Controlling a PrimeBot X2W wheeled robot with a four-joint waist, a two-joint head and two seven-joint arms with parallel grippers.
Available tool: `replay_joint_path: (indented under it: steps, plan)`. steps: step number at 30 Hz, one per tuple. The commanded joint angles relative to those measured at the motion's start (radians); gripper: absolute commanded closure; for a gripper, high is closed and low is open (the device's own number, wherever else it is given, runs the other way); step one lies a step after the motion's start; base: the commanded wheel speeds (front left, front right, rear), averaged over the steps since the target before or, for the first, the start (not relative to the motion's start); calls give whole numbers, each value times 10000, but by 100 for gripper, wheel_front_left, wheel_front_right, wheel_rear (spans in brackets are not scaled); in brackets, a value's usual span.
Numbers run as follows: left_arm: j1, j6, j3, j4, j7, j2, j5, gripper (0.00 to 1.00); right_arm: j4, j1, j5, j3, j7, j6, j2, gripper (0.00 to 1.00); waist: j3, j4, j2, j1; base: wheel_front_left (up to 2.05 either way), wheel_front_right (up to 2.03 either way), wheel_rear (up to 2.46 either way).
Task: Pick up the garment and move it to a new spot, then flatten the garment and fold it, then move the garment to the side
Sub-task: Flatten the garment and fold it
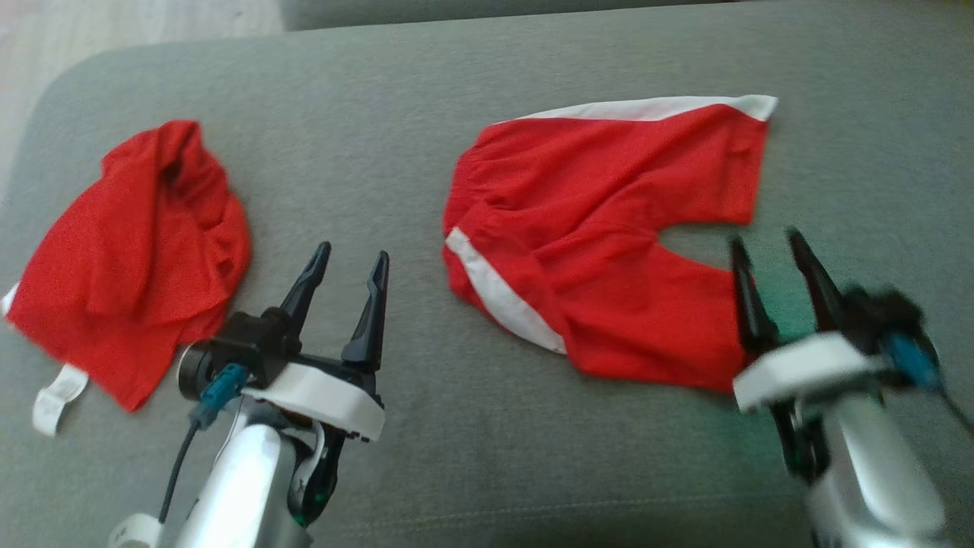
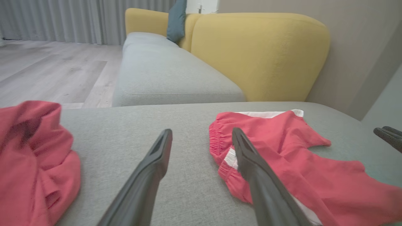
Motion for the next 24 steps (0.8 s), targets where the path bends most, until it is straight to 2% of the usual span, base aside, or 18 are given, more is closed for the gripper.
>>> replay_joint_path:
  steps: [1, 5, 11, 18, 24]
  plan:
    - [-349, -109, 333, -214, -55, 185, 85, 0, -767, 483, -340, -307, -158, 40, 336, 0, -101, -315, -1, 0, 0, 0, 0]
    - [-380, -257, 360, -44, -55, 269, 79, 0, -1993, 1880, -930, -1133, -182, 40, 703, 0, -110, -586, -1, 0, 0, 0, 0]
    - [-668, -438, 111, 382, -55, 508, 63, 0, -2655, 2456, -484, -921, -170, 40, 735, 0, 13, -883, -1, 0, 0, 0, 0]
    - [-1882, -545, -1030, 1492, 379, 1220, -60, 0, -2924, 2382, -336, -918, -115, 40, 737, 0, 368, -1051, -1, 0, 0, 0, 0]
    - [-3068, -551, -2521, 2270, 993, 1964, -825, 0, -2939, 2269, -234, -827, -125, 40, 738, 0, 809, -1302, -1, 0, 0, 0, 0]
